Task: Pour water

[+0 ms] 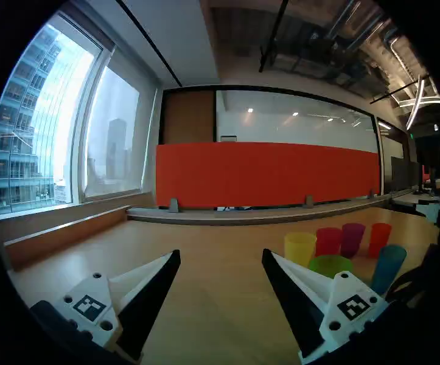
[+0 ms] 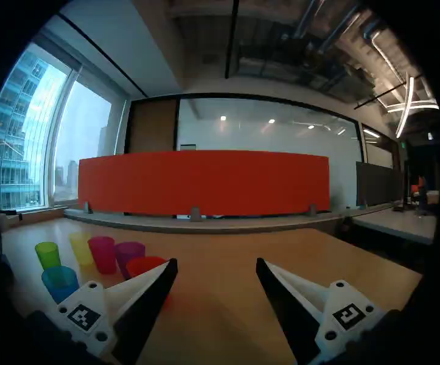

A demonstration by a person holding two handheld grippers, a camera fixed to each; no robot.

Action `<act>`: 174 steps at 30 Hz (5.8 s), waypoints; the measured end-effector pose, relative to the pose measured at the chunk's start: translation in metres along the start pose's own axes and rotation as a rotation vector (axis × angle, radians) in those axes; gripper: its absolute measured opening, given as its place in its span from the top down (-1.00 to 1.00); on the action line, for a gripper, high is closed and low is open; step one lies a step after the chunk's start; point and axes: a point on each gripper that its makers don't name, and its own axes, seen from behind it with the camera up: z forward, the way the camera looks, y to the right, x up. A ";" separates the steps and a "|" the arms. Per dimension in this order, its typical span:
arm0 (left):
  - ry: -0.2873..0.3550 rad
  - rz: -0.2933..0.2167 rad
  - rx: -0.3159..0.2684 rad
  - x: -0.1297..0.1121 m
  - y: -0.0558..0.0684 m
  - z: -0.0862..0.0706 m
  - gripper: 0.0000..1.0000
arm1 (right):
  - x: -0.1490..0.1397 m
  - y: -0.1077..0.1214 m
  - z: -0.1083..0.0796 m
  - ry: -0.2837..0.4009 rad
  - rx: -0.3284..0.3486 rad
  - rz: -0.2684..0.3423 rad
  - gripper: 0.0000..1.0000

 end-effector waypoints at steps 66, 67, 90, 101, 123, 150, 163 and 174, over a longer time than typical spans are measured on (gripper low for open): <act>-0.031 -0.016 -0.191 0.231 0.013 0.026 -1.00 | 0.223 -0.011 0.021 -0.047 0.098 -0.010 -1.00; -0.033 -0.014 -0.205 0.231 0.015 0.026 -1.00 | 0.223 -0.013 0.021 -0.049 0.112 -0.010 -1.00; -0.002 -0.026 -0.507 0.246 0.064 0.009 -1.00 | 0.238 -0.096 -0.015 -0.040 0.559 -0.017 -1.00; -0.015 0.020 -0.585 0.239 0.079 0.002 -1.00 | 0.236 -0.114 -0.024 -0.044 0.648 -0.078 -1.00; -0.098 0.066 -0.760 0.199 0.105 -0.008 -1.00 | 0.190 -0.145 -0.049 -0.176 0.834 -0.166 -1.00; -0.213 0.163 -0.826 0.110 0.118 -0.012 -1.00 | 0.117 -0.157 -0.057 -0.293 0.925 -0.260 -1.00; -0.266 0.184 -0.845 0.075 0.125 -0.015 -1.00 | 0.076 -0.159 -0.063 -0.348 0.952 -0.296 -1.00; -0.303 0.200 -0.867 0.048 0.133 -0.017 -1.00 | 0.050 -0.162 -0.060 -0.376 0.952 -0.326 -1.00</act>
